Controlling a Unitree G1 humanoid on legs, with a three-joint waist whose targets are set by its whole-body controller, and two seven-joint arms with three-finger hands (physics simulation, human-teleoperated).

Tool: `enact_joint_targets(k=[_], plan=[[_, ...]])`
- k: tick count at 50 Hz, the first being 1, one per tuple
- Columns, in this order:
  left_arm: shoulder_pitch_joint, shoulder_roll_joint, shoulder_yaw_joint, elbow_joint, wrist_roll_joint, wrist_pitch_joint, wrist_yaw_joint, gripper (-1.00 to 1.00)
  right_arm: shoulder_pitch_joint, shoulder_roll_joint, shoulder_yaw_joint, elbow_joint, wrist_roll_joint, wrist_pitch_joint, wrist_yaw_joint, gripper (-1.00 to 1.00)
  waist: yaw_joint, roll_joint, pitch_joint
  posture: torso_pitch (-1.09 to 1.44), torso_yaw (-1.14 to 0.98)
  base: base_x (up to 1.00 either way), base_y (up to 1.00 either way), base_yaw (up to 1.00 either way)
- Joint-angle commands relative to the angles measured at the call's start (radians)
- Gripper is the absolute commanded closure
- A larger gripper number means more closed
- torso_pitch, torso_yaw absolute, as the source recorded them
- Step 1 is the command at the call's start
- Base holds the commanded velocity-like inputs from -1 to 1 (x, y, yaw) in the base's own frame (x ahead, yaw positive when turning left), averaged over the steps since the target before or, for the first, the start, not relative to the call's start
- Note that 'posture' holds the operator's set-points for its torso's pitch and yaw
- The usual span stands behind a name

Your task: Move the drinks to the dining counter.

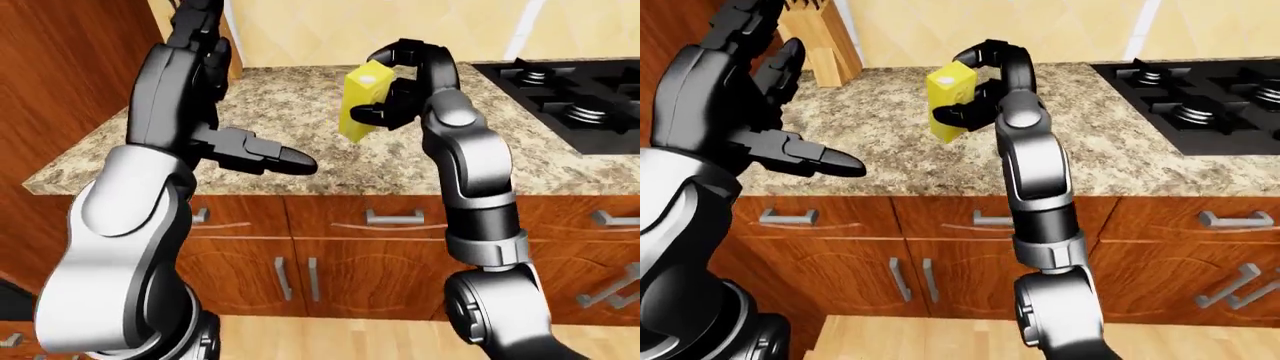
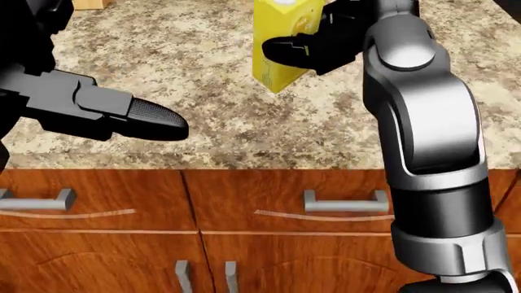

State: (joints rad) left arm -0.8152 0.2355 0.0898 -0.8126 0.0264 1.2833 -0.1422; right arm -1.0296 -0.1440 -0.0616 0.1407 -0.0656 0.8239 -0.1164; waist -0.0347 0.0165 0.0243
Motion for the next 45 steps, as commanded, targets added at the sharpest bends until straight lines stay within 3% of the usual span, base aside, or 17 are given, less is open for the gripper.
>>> enact_joint_targets(k=[1, 2, 3, 5, 11, 16, 17, 18, 21, 25, 27, 28, 29, 31, 37, 40, 45], plan=[[-0.020, 0.002, 0.002, -0.013, 0.004, -0.022, 0.002, -1.00, -0.034, -0.010, -0.009, -0.040, -0.004, -0.026, -0.006, 1.00, -0.004, -0.020, -0.025, 0.00, 0.00, -1.00, 0.00, 0.00], [-0.024, 0.003, 0.003, -0.014, 0.004, -0.018, 0.002, -1.00, -0.033, -0.010, -0.008, -0.046, -0.004, -0.022, -0.006, 1.00, -0.010, -0.090, -0.040, 0.00, 0.00, -1.00, 0.00, 0.00], [-0.024, 0.003, 0.004, -0.012, 0.005, -0.020, 0.001, -1.00, -0.033, -0.010, -0.007, -0.051, -0.004, -0.017, -0.006, 1.00, -0.022, -0.042, -0.012, 0.00, 0.00, -1.00, 0.00, 0.00], [-0.022, 0.003, 0.003, -0.013, 0.006, -0.022, 0.000, -1.00, -0.032, -0.010, -0.005, -0.058, -0.005, -0.014, -0.005, 1.00, -0.013, -0.070, -0.064, 0.00, 0.00, -1.00, 0.00, 0.00], [-0.027, 0.004, 0.004, -0.008, 0.008, -0.021, -0.003, -1.00, -0.032, -0.004, -0.003, -0.074, -0.002, -0.004, 0.002, 1.00, -0.025, -0.096, -0.055, 0.00, 0.00, -1.00, 0.41, 0.00], [-0.033, 0.005, 0.002, -0.015, 0.010, -0.009, -0.004, -1.00, -0.037, 0.000, -0.015, -0.101, 0.042, 0.018, -0.005, 1.00, 0.030, 0.051, 0.051, 0.00, 0.00, -0.36, 0.00, 1.00], [-0.033, 0.004, 0.002, -0.016, 0.010, -0.007, -0.004, -1.00, -0.035, 0.000, -0.012, -0.109, 0.044, 0.022, -0.004, 1.00, 0.043, 0.105, 0.037, 0.00, 0.00, 0.00, 0.00, 1.00], [-0.035, 0.004, 0.001, -0.016, 0.011, -0.006, -0.004, -1.00, -0.035, -0.001, -0.011, -0.114, 0.047, 0.024, -0.003, 1.00, 0.050, 0.073, 0.078, 0.00, 0.00, 0.00, 0.00, 1.00], [-0.037, 0.003, 0.001, -0.015, 0.012, -0.005, -0.005, -1.00, -0.036, -0.003, -0.009, -0.114, 0.054, 0.016, 0.003, 1.00, 0.054, 0.013, 0.014, 0.00, 0.00, 0.00, 0.00, 1.00], [-0.032, 0.001, -0.002, -0.015, 0.015, -0.010, -0.005, -1.00, -0.037, 0.000, -0.007, -0.133, 0.066, 0.027, 0.010, 1.00, 0.064, -0.061, 0.038, 0.00, 0.00, 0.00, 0.00, 1.00], [-0.035, 0.001, -0.001, -0.017, 0.015, -0.006, -0.006, -1.00, -0.033, 0.002, -0.004, -0.140, 0.068, 0.027, 0.013, 1.00, 0.061, -0.145, 0.013, 0.00, 0.00, 0.00, 0.00, 1.00], [-0.033, 0.001, -0.001, -0.016, 0.016, -0.008, -0.006, -1.00, -0.032, 0.003, -0.002, -0.141, 0.067, 0.026, 0.014, 1.00, 0.068, -0.113, 0.053, 0.00, 0.00, 0.00, 0.00, 1.00], [-0.030, 0.000, -0.001, -0.016, 0.016, -0.010, -0.007, -1.00, -0.030, 0.004, 0.001, -0.147, 0.068, 0.029, 0.019, 1.00, 0.064, -0.104, 0.056, 0.00, 0.00, 0.00, 0.00, 1.00], [-0.028, 0.001, 0.002, -0.018, 0.016, -0.011, -0.008, -1.00, -0.032, 0.006, 0.003, -0.156, 0.068, 0.037, 0.022, 1.00, 0.076, -0.089, 0.027, 0.00, 0.00, 0.00, 0.00, 1.00], [-0.032, 0.001, 0.002, -0.021, 0.017, -0.006, -0.007, -1.00, -0.034, 0.008, 0.004, -0.157, 0.064, 0.036, 0.031, 1.00, 0.058, -0.005, 0.026, 0.00, 0.00, 0.00, 0.00, 1.00], [-0.028, 0.000, 0.001, -0.020, 0.017, -0.009, -0.007, -1.00, -0.032, 0.009, 0.006, -0.161, 0.062, 0.037, 0.036, 1.00, 0.053, 0.094, -0.003, 0.00, 0.00, 0.00, 0.00, 1.00], [-0.030, 0.000, 0.002, -0.019, 0.017, -0.009, -0.008, -1.00, -0.032, 0.011, 0.006, -0.162, 0.060, 0.035, 0.040, 1.00, 0.070, 0.025, -0.010, 0.00, 0.00, 0.00, 0.00, 1.00]])
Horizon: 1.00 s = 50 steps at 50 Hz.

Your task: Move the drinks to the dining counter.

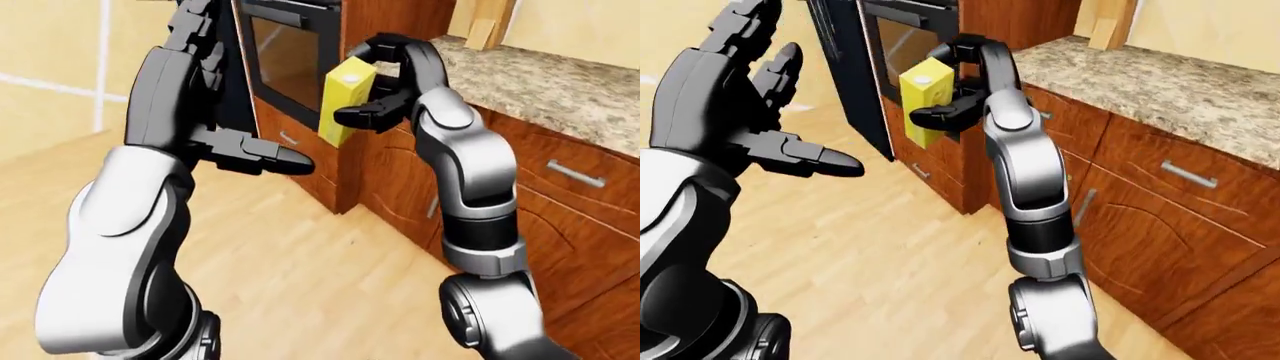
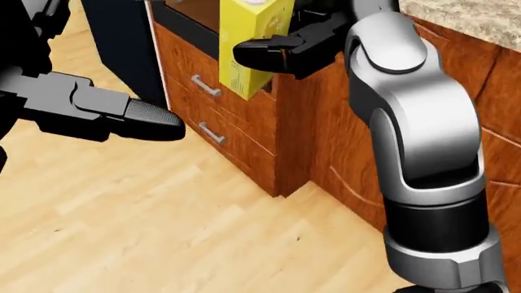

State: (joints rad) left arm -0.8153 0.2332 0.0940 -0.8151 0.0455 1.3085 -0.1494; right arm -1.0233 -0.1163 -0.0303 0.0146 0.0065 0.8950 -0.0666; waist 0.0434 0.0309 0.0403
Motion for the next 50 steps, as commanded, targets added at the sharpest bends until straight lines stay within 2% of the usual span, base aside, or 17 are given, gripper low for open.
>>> enact_joint_targets(k=[1, 5, 10, 11, 12, 13, 15, 17, 20, 23, 25, 39, 41, 42, 43, 45, 50], plan=[[-0.027, 0.002, -0.003, -0.015, -0.002, -0.039, -0.001, -1.00, -0.038, -0.016, -0.024, -0.037, -0.013, -0.036, -0.008, 1.00, -0.006, -0.001, -0.017, 0.00, 0.00, 0.00, 0.00, 1.00], [-0.029, 0.004, -0.001, -0.016, -0.003, -0.035, -0.001, -1.00, -0.037, -0.014, -0.022, -0.040, -0.016, -0.035, -0.002, 1.00, -0.014, -0.033, 0.005, 0.00, 0.00, 0.00, 0.00, 1.00], [-0.026, 0.002, -0.001, -0.014, -0.004, -0.040, -0.001, -1.00, -0.035, -0.012, -0.020, -0.044, -0.021, -0.034, 0.002, 1.00, -0.018, -0.075, 0.002, 0.00, 0.00, 0.00, 0.00, 1.00], [-0.026, 0.002, -0.002, -0.014, -0.004, -0.040, -0.001, -1.00, -0.035, -0.012, -0.020, -0.043, -0.021, -0.035, 0.003, 1.00, -0.018, -0.092, -0.001, 0.00, 0.00, 0.00, 0.00, 1.00], [-0.027, 0.003, -0.003, -0.016, -0.003, -0.037, -0.001, -1.00, -0.035, -0.011, -0.021, -0.044, -0.022, -0.035, 0.003, 1.00, -0.021, -0.133, -0.018, 0.00, 0.00, 0.00, 0.00, 1.00], [-0.027, 0.003, -0.002, -0.016, -0.004, -0.037, -0.001, -1.00, -0.034, -0.010, -0.020, -0.043, -0.023, -0.037, 0.003, 1.00, -0.019, -0.112, -0.014, 0.00, 0.00, 0.00, 0.00, 1.00], [-0.026, 0.005, -0.001, -0.016, -0.004, -0.038, -0.003, -1.00, -0.034, -0.009, -0.020, -0.042, -0.024, -0.038, 0.005, 1.00, -0.007, -0.114, -0.012, 0.00, 0.00, 0.00, 0.00, 1.00], [-0.029, 0.006, 0.000, -0.014, -0.004, -0.036, -0.003, -1.00, -0.036, -0.008, -0.018, -0.042, -0.026, -0.038, 0.007, 1.00, -0.007, -0.093, -0.021, 0.00, 0.00, 0.00, 0.00, 1.00], [-0.031, 0.007, 0.002, -0.015, -0.005, -0.034, -0.005, -1.00, -0.034, -0.007, -0.018, -0.042, -0.028, -0.039, 0.009, 1.00, -0.014, -0.053, -0.004, 0.00, 0.00, 0.00, 0.00, 1.00], [-0.036, 0.009, 0.001, -0.018, -0.005, -0.027, -0.004, -1.00, -0.035, -0.008, -0.017, -0.040, -0.031, -0.040, 0.012, 1.00, -0.023, -0.001, -0.008, 0.00, 0.00, 0.00, 0.00, 1.00], [-0.035, 0.008, 0.001, -0.018, -0.005, -0.028, -0.004, -1.00, -0.035, -0.008, -0.018, -0.041, -0.032, -0.040, 0.014, 1.00, -0.024, 0.061, -0.027, 0.00, 0.00, 0.00, 0.00, 1.00], [-0.036, 0.008, 0.002, -0.018, -0.007, -0.027, -0.003, -1.00, -0.033, -0.006, -0.018, -0.045, -0.034, -0.040, 0.023, 1.00, -0.024, -0.062, -0.006, 0.00, 0.00, 0.00, 0.00, 1.00], [-0.035, 0.008, 0.001, -0.019, -0.006, -0.026, -0.002, -1.00, -0.031, -0.007, -0.019, -0.047, -0.034, -0.041, 0.025, 1.00, -0.023, -0.110, -0.019, 0.00, 0.00, 0.00, 0.00, 1.00], [-0.030, 0.007, 0.001, -0.019, -0.006, -0.030, -0.002, -1.00, -0.029, -0.008, -0.019, -0.050, -0.035, -0.038, 0.025, 1.00, -0.025, -0.150, -0.056, 0.00, 0.00, 0.00, 0.00, 1.00], [-0.028, 0.007, 0.001, -0.019, -0.006, -0.032, -0.002, -1.00, -0.029, -0.008, -0.020, -0.054, -0.035, -0.036, 0.026, 1.00, -0.032, -0.098, -0.011, 0.00, 0.00, 0.00, 0.00, 1.00], [-0.028, 0.007, 0.000, -0.021, -0.006, -0.031, -0.001, -1.00, -0.030, -0.009, -0.021, -0.056, -0.035, -0.034, 0.026, 1.00, -0.017, -0.106, -0.014, 0.00, 0.00, 0.00, 0.00, 1.00], [-0.029, 0.007, 0.001, -0.017, -0.006, -0.034, -0.002, -1.00, -0.031, -0.009, -0.020, -0.055, -0.036, -0.035, 0.027, 1.00, -0.014, -0.055, -0.007, 0.00, 0.00, 0.00, 0.00, 1.00]])
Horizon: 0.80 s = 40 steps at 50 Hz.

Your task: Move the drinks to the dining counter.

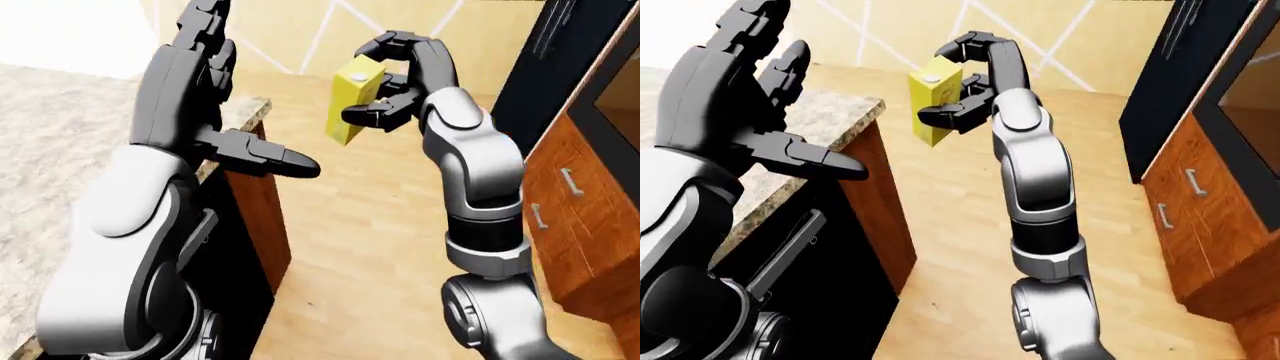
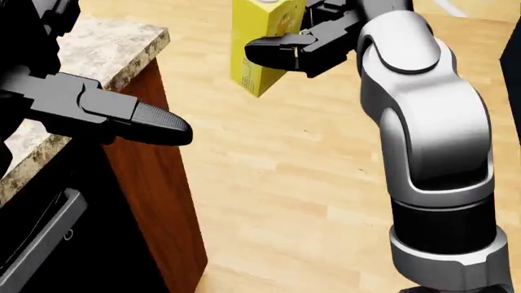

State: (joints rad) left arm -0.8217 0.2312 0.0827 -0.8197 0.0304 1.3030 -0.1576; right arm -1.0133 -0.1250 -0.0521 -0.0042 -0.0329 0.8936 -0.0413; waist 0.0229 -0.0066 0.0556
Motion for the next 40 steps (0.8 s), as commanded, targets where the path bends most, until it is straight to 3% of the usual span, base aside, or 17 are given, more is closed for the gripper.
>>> enact_joint_targets(k=[1, 5, 6, 7, 8, 11, 18, 20, 21, 22, 24, 29, 33, 35, 36, 38, 40], plan=[[-0.023, 0.009, 0.012, -0.013, 0.009, -0.028, 0.007, -1.00, -0.042, 0.000, 0.002, -0.037, 0.003, -0.033, 0.001, 1.00, 0.005, -0.003, -0.023, 0.00, 0.00, 0.00, 0.00, 1.00], [-0.031, 0.013, 0.017, -0.022, 0.007, -0.013, 0.005, -1.00, -0.045, -0.001, 0.005, -0.044, 0.000, -0.025, 0.004, 1.00, 0.000, 0.070, -0.032, 0.00, 0.00, 0.00, 0.00, 1.00], [-0.032, 0.013, 0.017, -0.024, 0.007, -0.011, 0.005, -1.00, -0.045, -0.002, 0.005, -0.046, -0.001, -0.024, 0.005, 1.00, 0.001, 0.096, -0.064, 0.00, 0.00, 0.00, 0.00, 1.00], [-0.033, 0.013, 0.017, -0.024, 0.007, -0.010, 0.006, -1.00, -0.047, -0.002, 0.004, -0.047, -0.002, -0.023, 0.006, 1.00, 0.008, 0.076, -0.026, 0.00, 0.00, 0.00, 0.00, 1.00], [-0.033, 0.013, 0.017, -0.025, 0.007, -0.010, 0.006, -1.00, -0.047, -0.002, 0.004, -0.049, -0.002, -0.021, 0.007, 1.00, -0.001, 0.086, -0.020, 0.00, 0.00, 0.00, 0.00, 1.00], [-0.034, 0.014, 0.017, -0.025, 0.006, -0.009, 0.006, -1.00, -0.049, -0.003, 0.004, -0.049, -0.004, -0.019, 0.009, 1.00, 0.019, 0.051, -0.036, 0.00, 0.00, 0.00, 0.00, 1.00], [-0.040, 0.015, 0.017, -0.023, 0.004, -0.006, 0.007, -1.00, -0.058, -0.007, 0.001, -0.055, -0.006, -0.009, 0.013, 1.00, -0.003, -0.023, -0.016, 0.00, 0.00, 0.00, 0.00, 1.00], [-0.044, 0.017, 0.018, -0.022, 0.003, -0.003, 0.007, -1.00, -0.067, -0.011, -0.001, -0.062, -0.006, 0.006, 0.016, 1.00, -0.005, -0.078, -0.033, 0.00, 0.00, 0.00, 0.00, 1.00], [-0.046, 0.018, 0.018, -0.022, 0.003, -0.002, 0.007, -1.00, -0.069, -0.012, -0.001, -0.061, -0.006, 0.005, 0.016, 1.00, -0.001, -0.089, -0.049, 0.00, 0.00, 0.00, 0.00, 1.00], [-0.050, 0.019, 0.019, -0.021, 0.002, 0.000, 0.007, -1.00, -0.073, -0.014, -0.003, -0.066, -0.005, 0.014, 0.017, 1.00, -0.005, -0.071, -0.024, 0.00, 0.00, 0.00, 0.00, 1.00], [-0.051, 0.021, 0.022, -0.021, 0.001, -0.001, 0.006, -1.00, -0.077, -0.018, -0.005, -0.077, -0.004, 0.027, 0.019, 1.00, 0.008, -0.073, -0.030, 0.00, 0.00, 0.00, 0.00, 1.00], [-0.059, 0.023, 0.021, -0.022, -0.002, 0.007, 0.008, -1.00, -0.086, -0.023, -0.008, -0.088, 0.000, 0.040, 0.020, 1.00, 0.008, -0.020, -0.025, 0.00, 0.00, 0.00, 0.00, 1.00], [-0.063, 0.024, 0.021, -0.024, -0.003, 0.012, 0.008, -1.00, -0.092, -0.026, -0.009, -0.090, 0.002, 0.045, 0.020, 1.00, 0.000, 0.037, -0.025, 0.00, 0.00, 0.00, 0.00, 1.00], [-0.063, 0.024, 0.022, -0.024, -0.004, 0.012, 0.009, -1.00, -0.090, -0.025, -0.008, -0.095, 0.002, 0.049, 0.019, 1.00, -0.002, 0.084, -0.035, 0.00, 0.00, 0.00, 0.00, 1.00], [-0.063, 0.024, 0.022, -0.026, -0.004, 0.014, 0.009, -1.00, -0.088, -0.025, -0.007, -0.096, 0.002, 0.048, 0.019, 1.00, -0.004, 0.088, -0.052, 0.00, 0.00, 0.00, 0.00, 1.00], [-0.061, 0.024, 0.022, -0.028, -0.005, 0.014, 0.010, -1.00, -0.089, -0.024, -0.006, -0.094, 0.003, 0.046, 0.019, 1.00, 0.000, 0.090, -0.031, 0.00, 0.00, 0.00, 0.00, 1.00], [-0.057, 0.024, 0.023, -0.027, -0.005, 0.009, 0.010, -1.00, -0.087, -0.023, -0.005, -0.094, 0.003, 0.044, 0.018, 1.00, 0.014, 0.064, -0.040, 0.00, 0.00, 0.00, 0.00, 1.00]])
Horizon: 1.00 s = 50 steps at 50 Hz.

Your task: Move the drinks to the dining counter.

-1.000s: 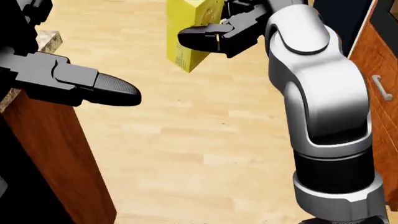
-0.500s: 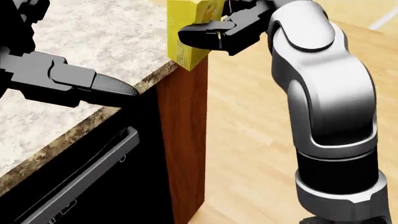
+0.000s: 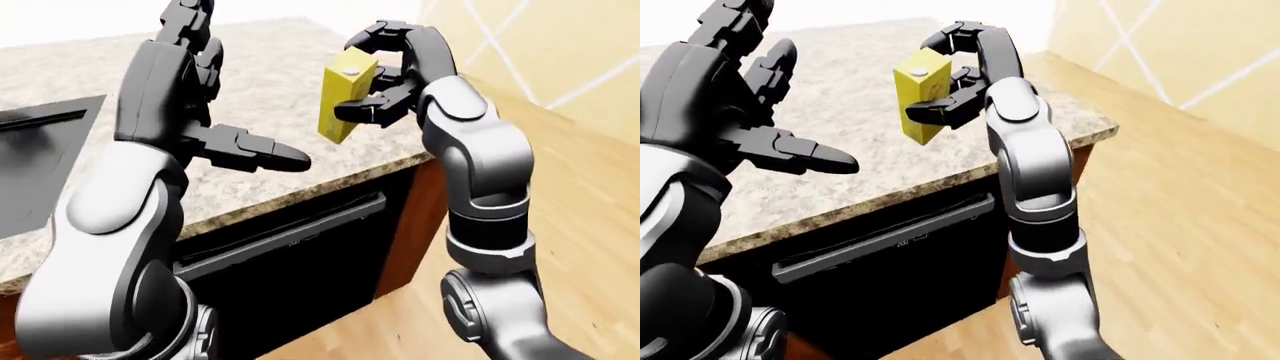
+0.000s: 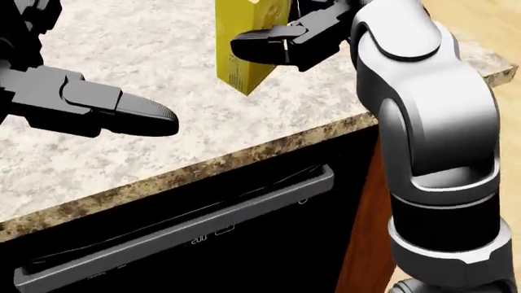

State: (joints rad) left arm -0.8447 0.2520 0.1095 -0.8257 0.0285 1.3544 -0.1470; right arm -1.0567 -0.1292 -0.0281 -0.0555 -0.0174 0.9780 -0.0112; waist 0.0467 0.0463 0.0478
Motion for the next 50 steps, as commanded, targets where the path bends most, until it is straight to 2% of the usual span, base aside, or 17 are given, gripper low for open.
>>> enact_joint_targets(k=[1, 8, 11, 13, 21, 25, 28, 29, 32, 38, 40, 42, 43, 45, 46, 48, 50], plan=[[-0.032, 0.003, -0.004, -0.022, -0.004, -0.043, 0.000, -1.00, -0.043, -0.018, -0.029, -0.043, -0.012, -0.041, -0.012, 1.00, -0.008, -0.001, -0.032, 0.00, 0.00, 0.00, 0.00, 1.00], [-0.033, 0.002, -0.006, -0.023, -0.005, -0.041, 0.002, -1.00, -0.044, -0.018, -0.029, -0.045, -0.012, -0.039, -0.011, 1.00, -0.027, -0.076, -0.009, 0.00, 0.00, 0.00, 0.00, 1.00], [-0.031, 0.003, -0.005, -0.027, -0.005, -0.039, 0.002, -1.00, -0.039, -0.017, -0.028, -0.046, -0.013, -0.041, -0.010, 1.00, -0.026, -0.140, -0.042, 0.00, 0.00, 0.00, 0.00, 1.00], [-0.032, 0.003, -0.005, -0.029, -0.006, -0.036, 0.002, -1.00, -0.040, -0.017, -0.028, -0.047, -0.013, -0.039, -0.010, 1.00, -0.022, -0.129, -0.012, 0.00, 0.00, 0.00, 0.00, 1.00], [-0.029, 0.004, -0.005, -0.024, -0.006, -0.044, 0.002, -1.00, -0.032, -0.017, -0.024, -0.038, -0.024, -0.046, -0.010, 1.00, -0.029, -0.055, -0.027, 0.00, 0.00, 0.00, 0.00, 0.79], [-0.032, 0.003, -0.007, -0.023, -0.006, -0.042, 0.003, -1.00, -0.034, -0.018, -0.025, -0.035, -0.032, -0.050, -0.009, 1.00, -0.053, 0.017, -0.025, 0.00, 0.00, 0.00, 0.00, 0.03], [-0.029, 0.004, -0.006, -0.023, -0.006, -0.044, 0.002, -1.00, -0.024, -0.019, -0.020, -0.032, -0.045, -0.045, -0.003, 1.00, -0.061, -0.017, -0.011, 0.00, 0.00, 0.00, 0.00, 0.00], [-0.030, 0.005, -0.006, -0.021, -0.005, -0.045, 0.002, -1.00, -0.025, -0.020, -0.020, -0.037, -0.047, -0.040, 0.000, 1.00, -0.062, -0.010, -0.045, 0.00, 0.00, 0.20, 0.00, 0.00], [-0.033, 0.004, -0.007, -0.021, -0.005, -0.043, 0.002, -1.00, -0.026, -0.019, -0.019, -0.038, -0.053, -0.040, 0.006, 1.00, -0.051, -0.010, 0.013, 0.00, 0.00, 0.57, 0.00, 0.00], [-0.038, 0.005, -0.008, -0.020, -0.005, -0.040, 0.001, -1.00, -0.029, -0.017, -0.023, -0.032, -0.059, -0.046, 0.008, 1.00, -0.040, -0.034, 0.017, 0.00, 0.00, 0.54, 0.00, 0.00], [-0.041, 0.006, -0.008, -0.023, -0.005, -0.036, 0.001, -1.00, -0.030, -0.017, -0.022, -0.031, -0.060, -0.044, 0.009, 1.00, -0.034, -0.052, 0.008, 0.00, 0.00, 0.01, 0.00, 0.00], [-0.043, 0.006, -0.007, -0.022, -0.004, -0.035, 0.001, -1.00, -0.030, -0.017, -0.023, -0.029, -0.061, -0.047, 0.010, 1.00, -0.027, -0.108, -0.008, 0.00, 0.00, 0.00, 0.00, 0.00], [-0.040, 0.005, -0.007, -0.023, -0.005, -0.037, 0.001, -1.00, -0.030, -0.017, -0.022, -0.033, -0.062, -0.039, 0.010, 1.00, -0.033, -0.062, 0.009, 0.00, 0.00, 0.00, 0.00, 0.00], [-0.037, 0.005, -0.007, -0.024, -0.004, -0.039, 0.001, -1.00, -0.027, -0.014, -0.022, -0.032, -0.063, -0.032, 0.010, 1.00, -0.037, -0.057, 0.000, 0.00, 0.00, 0.00, 0.00, 0.00], [-0.036, 0.004, -0.009, -0.023, -0.004, -0.039, 0.002, -1.00, -0.024, -0.014, -0.021, -0.029, -0.063, -0.035, 0.012, 1.00, -0.038, -0.049, -0.034, 0.00, 0.00, 0.29, 0.00, 0.00], [-0.041, 0.004, -0.010, -0.023, -0.004, -0.036, 0.002, -1.00, -0.024, -0.013, -0.022, -0.037, -0.062, -0.031, 0.014, 1.00, -0.045, -0.041, 0.005, 0.00, 0.00, 0.37, 0.00, 0.00], [-0.035, 0.001, -0.012, -0.017, -0.002, -0.046, 0.004, -1.00, -0.020, -0.015, -0.024, -0.028, -0.062, -0.043, 0.016, 1.00, -0.049, -0.024, -0.006, 0.00, 0.00, 0.37, 0.00, 0.00]])
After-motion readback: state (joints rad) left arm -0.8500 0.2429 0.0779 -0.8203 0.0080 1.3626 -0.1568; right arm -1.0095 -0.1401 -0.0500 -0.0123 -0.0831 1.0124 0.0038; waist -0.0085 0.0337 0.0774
